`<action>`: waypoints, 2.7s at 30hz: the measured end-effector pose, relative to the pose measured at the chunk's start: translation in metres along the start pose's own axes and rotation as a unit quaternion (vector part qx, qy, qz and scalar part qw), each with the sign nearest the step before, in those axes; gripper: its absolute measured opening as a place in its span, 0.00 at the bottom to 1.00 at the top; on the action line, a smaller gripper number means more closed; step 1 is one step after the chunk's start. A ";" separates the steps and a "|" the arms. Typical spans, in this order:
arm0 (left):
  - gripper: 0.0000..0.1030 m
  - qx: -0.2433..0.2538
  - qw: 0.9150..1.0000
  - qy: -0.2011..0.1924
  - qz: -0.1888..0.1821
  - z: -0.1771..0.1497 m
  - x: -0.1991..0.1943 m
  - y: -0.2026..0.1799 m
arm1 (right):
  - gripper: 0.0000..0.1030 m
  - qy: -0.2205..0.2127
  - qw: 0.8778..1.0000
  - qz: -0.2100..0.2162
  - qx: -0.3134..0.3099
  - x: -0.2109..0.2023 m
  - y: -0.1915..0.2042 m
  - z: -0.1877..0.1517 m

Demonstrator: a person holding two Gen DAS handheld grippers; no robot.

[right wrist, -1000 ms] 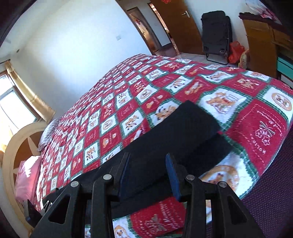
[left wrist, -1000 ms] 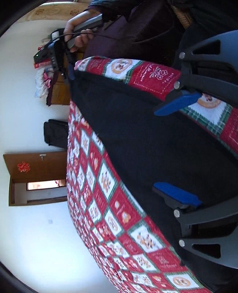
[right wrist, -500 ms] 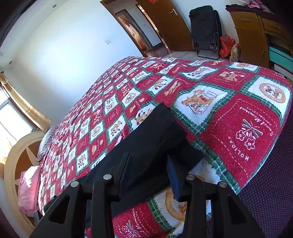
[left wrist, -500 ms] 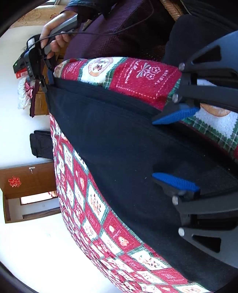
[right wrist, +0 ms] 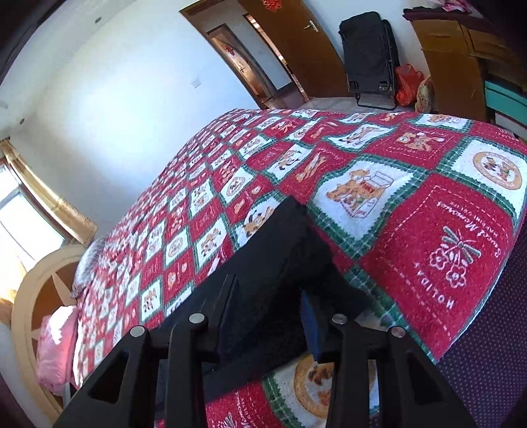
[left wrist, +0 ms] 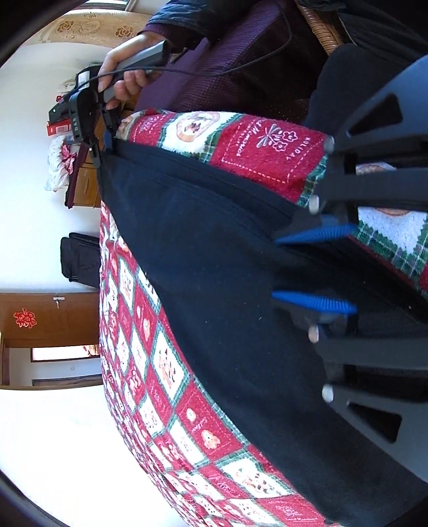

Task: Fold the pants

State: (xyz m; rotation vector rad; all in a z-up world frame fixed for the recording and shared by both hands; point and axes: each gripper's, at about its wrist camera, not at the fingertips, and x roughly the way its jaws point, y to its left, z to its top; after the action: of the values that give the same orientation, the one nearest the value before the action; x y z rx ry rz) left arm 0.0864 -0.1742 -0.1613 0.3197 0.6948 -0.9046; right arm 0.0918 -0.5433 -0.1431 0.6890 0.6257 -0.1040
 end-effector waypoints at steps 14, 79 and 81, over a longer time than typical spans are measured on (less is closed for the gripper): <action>0.05 -0.019 0.998 -0.051 -0.013 0.006 -0.025 0.014 | 0.06 -0.049 0.998 0.021 -0.037 -0.019 0.012 0.016; 0.65 -0.175 0.939 -0.082 0.284 -0.127 -0.185 0.177 | 0.47 0.113 0.965 -0.015 -0.238 0.060 0.138 -0.108; 0.66 -0.213 0.920 -0.085 0.319 -0.144 -0.206 0.200 | 0.47 0.112 0.963 -0.021 -0.246 0.063 0.141 -0.110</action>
State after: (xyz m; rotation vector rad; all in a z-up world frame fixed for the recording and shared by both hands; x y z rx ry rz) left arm 0.1007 0.1453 -0.1356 0.0596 0.5546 -0.1434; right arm 0.1279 -0.3582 -0.1653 0.2053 0.8452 0.0909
